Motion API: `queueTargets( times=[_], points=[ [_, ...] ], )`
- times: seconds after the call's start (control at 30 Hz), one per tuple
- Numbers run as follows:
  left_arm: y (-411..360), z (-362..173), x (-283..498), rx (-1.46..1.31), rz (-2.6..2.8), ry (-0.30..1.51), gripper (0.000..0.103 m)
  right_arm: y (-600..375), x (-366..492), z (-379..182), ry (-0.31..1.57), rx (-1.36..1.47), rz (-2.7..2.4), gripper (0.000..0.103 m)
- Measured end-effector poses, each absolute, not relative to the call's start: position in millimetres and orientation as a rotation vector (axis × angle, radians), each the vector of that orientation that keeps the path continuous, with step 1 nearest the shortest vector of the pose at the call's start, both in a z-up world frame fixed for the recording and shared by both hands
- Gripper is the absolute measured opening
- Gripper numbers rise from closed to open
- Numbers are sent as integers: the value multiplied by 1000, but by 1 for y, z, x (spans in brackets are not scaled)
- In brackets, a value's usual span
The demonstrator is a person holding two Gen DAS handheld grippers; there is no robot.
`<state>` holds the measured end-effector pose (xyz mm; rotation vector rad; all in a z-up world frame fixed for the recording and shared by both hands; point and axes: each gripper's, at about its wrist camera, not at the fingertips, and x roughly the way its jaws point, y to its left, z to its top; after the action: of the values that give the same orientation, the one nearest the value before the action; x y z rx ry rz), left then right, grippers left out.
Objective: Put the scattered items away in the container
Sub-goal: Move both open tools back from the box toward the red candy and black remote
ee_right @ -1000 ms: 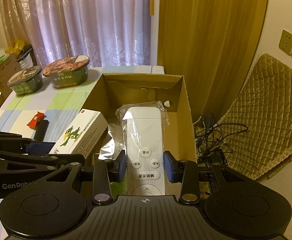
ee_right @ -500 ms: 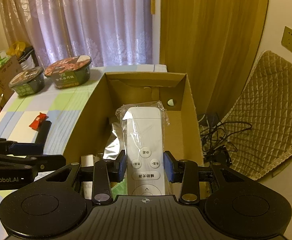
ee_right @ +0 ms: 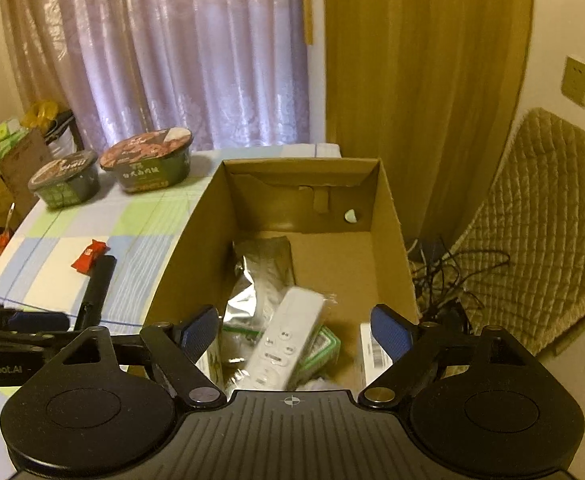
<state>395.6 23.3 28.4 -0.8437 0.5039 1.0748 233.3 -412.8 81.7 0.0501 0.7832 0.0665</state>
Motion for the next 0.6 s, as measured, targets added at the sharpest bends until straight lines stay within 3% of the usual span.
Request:
queueTargets(
  times=[0.6],
  points=[
    [-44, 12, 275, -880, 1232, 541, 60, -331, 154, 108, 728, 108, 134, 89]
  ],
)
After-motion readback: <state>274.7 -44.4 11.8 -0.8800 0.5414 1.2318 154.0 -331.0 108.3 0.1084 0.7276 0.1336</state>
